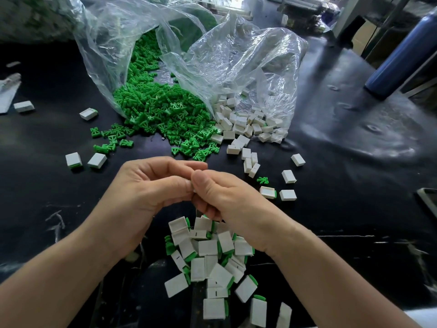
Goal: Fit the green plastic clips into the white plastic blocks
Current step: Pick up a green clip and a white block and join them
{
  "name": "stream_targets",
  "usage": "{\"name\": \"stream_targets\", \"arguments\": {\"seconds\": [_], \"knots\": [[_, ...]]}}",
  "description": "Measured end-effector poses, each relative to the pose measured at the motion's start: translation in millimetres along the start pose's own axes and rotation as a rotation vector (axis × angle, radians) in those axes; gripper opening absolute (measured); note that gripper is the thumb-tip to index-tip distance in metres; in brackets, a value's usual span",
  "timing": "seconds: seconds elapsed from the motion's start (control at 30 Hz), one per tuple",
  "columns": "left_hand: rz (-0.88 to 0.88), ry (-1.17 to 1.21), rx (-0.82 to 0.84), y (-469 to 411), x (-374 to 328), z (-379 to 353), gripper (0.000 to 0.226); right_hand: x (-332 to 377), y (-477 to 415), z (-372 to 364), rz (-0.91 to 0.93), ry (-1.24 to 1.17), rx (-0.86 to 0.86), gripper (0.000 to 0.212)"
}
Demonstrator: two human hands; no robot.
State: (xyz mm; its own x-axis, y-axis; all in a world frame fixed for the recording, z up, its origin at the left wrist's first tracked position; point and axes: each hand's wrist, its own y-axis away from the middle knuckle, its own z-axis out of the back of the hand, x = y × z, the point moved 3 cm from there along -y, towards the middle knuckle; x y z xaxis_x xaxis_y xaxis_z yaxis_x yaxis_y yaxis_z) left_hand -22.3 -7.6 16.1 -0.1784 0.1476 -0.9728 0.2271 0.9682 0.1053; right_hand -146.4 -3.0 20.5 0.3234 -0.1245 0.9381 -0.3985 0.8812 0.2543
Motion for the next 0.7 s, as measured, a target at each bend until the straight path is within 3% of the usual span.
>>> {"name": "stream_targets", "arguments": {"seconds": [0.7], "knots": [[-0.007, 0.102, 0.031, -0.3, -1.3, -3.2, 0.021, 2.6, 0.6, -1.4, 0.052, 0.114, -0.077, 0.034]]}}
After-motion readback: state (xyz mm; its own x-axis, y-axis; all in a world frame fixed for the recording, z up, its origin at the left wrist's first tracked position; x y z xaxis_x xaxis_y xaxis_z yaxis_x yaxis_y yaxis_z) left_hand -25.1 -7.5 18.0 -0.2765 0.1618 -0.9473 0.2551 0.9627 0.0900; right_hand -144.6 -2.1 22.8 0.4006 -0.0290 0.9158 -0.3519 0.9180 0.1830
